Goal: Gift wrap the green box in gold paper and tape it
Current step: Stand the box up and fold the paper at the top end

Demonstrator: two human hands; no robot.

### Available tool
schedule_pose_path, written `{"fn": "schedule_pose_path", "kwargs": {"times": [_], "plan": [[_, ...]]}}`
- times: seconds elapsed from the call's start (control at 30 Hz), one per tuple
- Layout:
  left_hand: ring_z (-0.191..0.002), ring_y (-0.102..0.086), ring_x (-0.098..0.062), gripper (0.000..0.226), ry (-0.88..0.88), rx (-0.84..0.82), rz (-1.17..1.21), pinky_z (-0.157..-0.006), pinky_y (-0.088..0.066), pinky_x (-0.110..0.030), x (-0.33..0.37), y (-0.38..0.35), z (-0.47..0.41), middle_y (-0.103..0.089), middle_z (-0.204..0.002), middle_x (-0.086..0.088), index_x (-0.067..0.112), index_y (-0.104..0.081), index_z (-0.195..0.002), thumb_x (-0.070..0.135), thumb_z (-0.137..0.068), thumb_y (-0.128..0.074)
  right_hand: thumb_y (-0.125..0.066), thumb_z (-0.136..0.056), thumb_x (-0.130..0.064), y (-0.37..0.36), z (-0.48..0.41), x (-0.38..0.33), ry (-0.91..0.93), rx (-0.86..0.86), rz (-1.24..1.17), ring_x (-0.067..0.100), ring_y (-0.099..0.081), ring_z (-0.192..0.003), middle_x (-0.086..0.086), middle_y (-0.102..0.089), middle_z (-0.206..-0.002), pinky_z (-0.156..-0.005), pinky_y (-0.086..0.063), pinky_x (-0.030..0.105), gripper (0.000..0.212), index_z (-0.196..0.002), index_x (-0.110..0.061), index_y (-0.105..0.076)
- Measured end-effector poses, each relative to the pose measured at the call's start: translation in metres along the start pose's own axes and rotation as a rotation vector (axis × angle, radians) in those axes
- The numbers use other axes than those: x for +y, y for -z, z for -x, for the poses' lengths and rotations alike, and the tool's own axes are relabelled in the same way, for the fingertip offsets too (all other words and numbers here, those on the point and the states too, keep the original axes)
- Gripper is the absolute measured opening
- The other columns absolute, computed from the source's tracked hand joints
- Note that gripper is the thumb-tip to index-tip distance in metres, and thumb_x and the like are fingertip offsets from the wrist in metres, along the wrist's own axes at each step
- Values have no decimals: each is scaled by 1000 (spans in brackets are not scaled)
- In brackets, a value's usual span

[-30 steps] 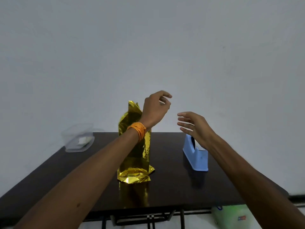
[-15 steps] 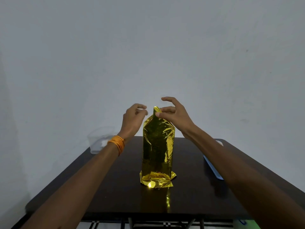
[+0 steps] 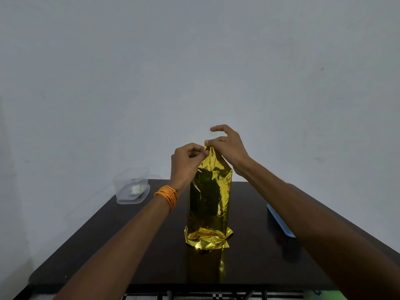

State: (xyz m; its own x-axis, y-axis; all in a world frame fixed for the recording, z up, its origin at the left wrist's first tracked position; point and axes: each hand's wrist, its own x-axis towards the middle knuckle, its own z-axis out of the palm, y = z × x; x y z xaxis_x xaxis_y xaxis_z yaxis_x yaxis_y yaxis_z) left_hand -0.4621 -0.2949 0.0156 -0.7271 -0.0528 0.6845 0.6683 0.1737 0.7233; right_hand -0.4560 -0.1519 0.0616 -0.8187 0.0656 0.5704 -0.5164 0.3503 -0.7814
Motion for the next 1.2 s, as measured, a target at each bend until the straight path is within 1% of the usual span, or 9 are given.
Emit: {"fn": "schedule_pose_path", "kwargs": {"times": [0.2,0.3,0.43,0.6,0.77,0.87,0.97,1.1,1.2], "plan": [[-84,-69,-10,14,17,11,44,-73,-51,-18,-2,-3,0,-73,-84,-1,11,-73,-95,22,-86,-74,-78,-78,-16,3,-4,-3,-26,-32,-45,16,-69,-84,5,-75,-83,-89,-53,42,47,-120,-25,-60],[-81,-70,-7,15,-7,41,32,-74,-54,-21,-3,-3,4,-73,-82,1,14,-71,-96,22,-85,-76,-79,-71,-19,0,-6,-7,-76,-23,-55,20,-66,-87,11,-72,-100,-82,-54,39,49,-115,-27,-61],[-80,-70,-6,31,-115,89,-36,-73,-55,-17,-2,-3,9,-75,-83,5,20,-61,-111,24,-84,-77,-77,-61,-28,-6,-8,-10,-126,7,-46,32,-64,-109,13,-66,-118,-84,-56,43,51,-109,-31,-60],[-83,-70,-5,26,-178,146,-81,-79,-57,-24,0,-7,8,-74,-84,5,19,-68,-110,23,-86,-76,-76,-66,-25,-5,-9,-9,-117,17,-33,31,-64,-107,12,-65,-117,-77,-53,36,53,-115,-27,-57],[-84,-69,-6,19,-144,181,-101,-77,-57,-17,3,-9,7,-75,-90,1,14,-76,-103,21,-86,-75,-75,-79,-15,3,-8,-7,-66,17,-11,22,-70,-77,11,-73,-87,-80,-57,40,44,-118,-22,-56],[-83,-68,-3,17,-129,186,-83,-71,-50,-4,4,-10,8,-75,-91,0,12,-77,-102,19,-86,-74,-71,-85,-9,8,-7,-10,-24,2,-50,21,-73,-77,11,-75,-87,-77,-60,34,40,-121,-17,-55],[-81,-65,3,16,-89,187,-44,-69,-48,-2,5,-10,9,-74,-91,2,12,-77,-102,17,-87,-74,-70,-86,-13,12,-7,-12,-3,-40,-52,23,-73,-87,8,-76,-93,-85,-58,35,41,-123,-20,-54],[-87,-67,0,15,-42,169,34,-74,-51,-7,4,-10,8,-74,-92,4,14,-76,-101,17,-87,-74,-72,-87,-17,16,-6,-13,15,-205,-42,18,-69,-104,5,-75,-105,-91,-54,35,50,-132,-25,-51],[-92,-68,-5,15,-7,156,81,-81,-55,-18,2,-9,6,-74,-94,6,17,-76,-101,19,-86,-75,-72,-88,-15,18,-4,-13,39,-263,-14,16,-69,-104,3,-77,-101,-89,-52,31,52,-134,-24,-51]]}}
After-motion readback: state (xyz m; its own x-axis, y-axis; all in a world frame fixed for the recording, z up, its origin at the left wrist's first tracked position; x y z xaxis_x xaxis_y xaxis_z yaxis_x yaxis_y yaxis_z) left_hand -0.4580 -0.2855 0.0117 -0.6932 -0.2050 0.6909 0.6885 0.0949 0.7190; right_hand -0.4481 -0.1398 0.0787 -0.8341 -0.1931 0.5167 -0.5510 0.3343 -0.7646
